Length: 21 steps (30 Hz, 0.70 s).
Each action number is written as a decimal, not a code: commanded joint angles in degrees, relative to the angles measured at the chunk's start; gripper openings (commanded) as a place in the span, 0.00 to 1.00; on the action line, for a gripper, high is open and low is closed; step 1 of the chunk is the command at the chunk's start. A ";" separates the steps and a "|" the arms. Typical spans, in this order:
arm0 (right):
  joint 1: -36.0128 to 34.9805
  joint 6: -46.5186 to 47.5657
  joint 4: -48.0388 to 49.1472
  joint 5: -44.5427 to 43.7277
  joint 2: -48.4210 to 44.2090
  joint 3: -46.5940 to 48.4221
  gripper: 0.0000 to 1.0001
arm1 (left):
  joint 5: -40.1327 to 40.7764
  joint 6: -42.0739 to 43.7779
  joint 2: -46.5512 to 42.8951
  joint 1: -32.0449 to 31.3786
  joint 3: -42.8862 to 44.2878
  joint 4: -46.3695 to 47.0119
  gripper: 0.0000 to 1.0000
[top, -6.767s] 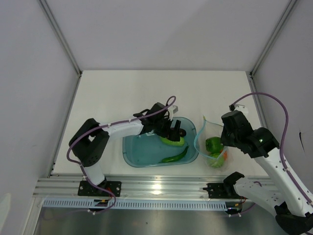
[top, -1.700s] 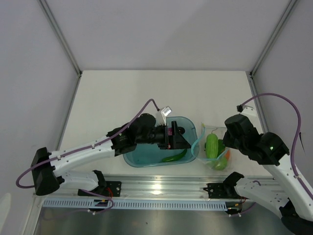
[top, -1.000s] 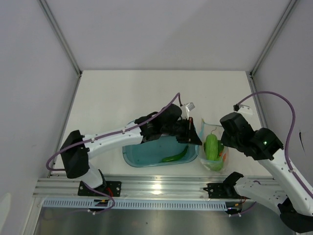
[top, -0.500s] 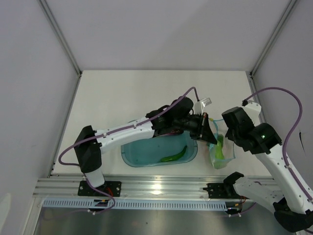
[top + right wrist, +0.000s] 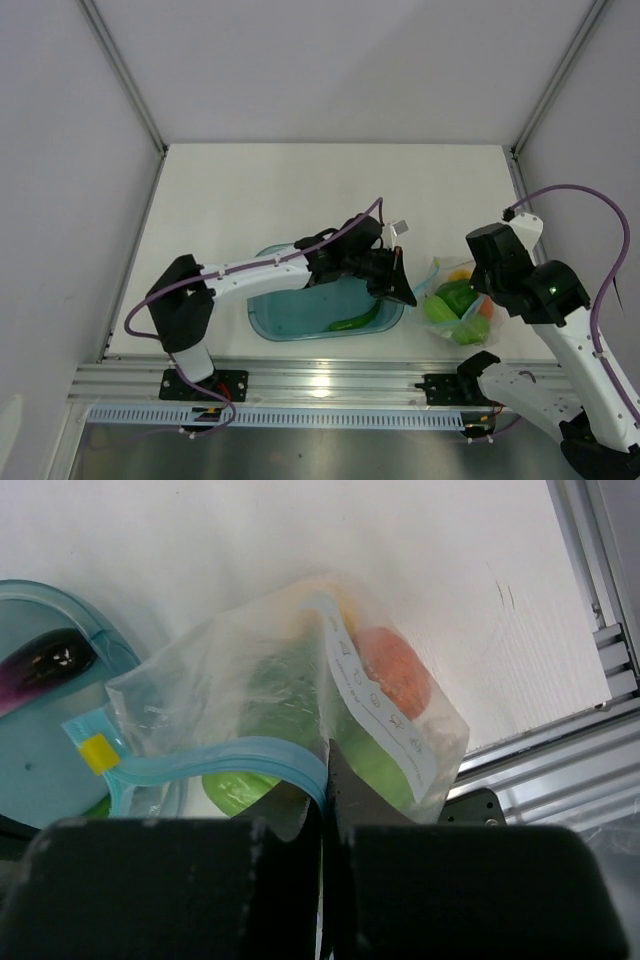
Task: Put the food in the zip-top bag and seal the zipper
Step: Adjust the zipper food storage bag at the center of the board.
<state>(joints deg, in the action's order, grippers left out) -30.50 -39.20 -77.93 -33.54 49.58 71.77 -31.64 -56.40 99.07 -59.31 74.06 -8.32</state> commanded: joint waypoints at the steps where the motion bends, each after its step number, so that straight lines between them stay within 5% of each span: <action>1: 0.35 0.09 -2.14 -0.56 -1.06 1.09 0.00 | 0.88 1.38 -6.76 0.07 0.04 0.66 0.01; 6: 0.27 0.97 -1.70 2.16 -2.12 4.87 0.00 | 4.48 4.89 -9.34 0.33 1.08 -3.00 0.01; 10: 0.27 1.32 -0.73 4.35 -2.30 1.72 0.00 | -1.40 9.45 -5.56 2.00 1.61 -4.43 0.06; 14: 0.35 1.14 0.06 5.50 -3.26 -0.75 0.00 | -1.32 14.91 -5.46 2.00 -0.58 -5.40 0.50; 15: 0.27 1.14 0.06 5.50 -3.70 -1.01 0.00 | -0.71 16.05 -7.03 2.00 -1.72 -5.31 0.85; 17: 0.27 1.23 0.23 5.76 -3.70 -1.10 0.00 | 2.18 20.35 -9.49 2.00 -3.56 -5.13 0.99; 21: 0.27 1.67 0.85 6.12 -3.18 -1.19 0.00 | 10.96 26.33 -17.93 2.27 -6.91 -6.09 1.00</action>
<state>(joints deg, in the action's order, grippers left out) -30.39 -38.33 -78.24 -27.62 46.57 70.19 -27.77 -38.15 89.45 -57.49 67.88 -14.66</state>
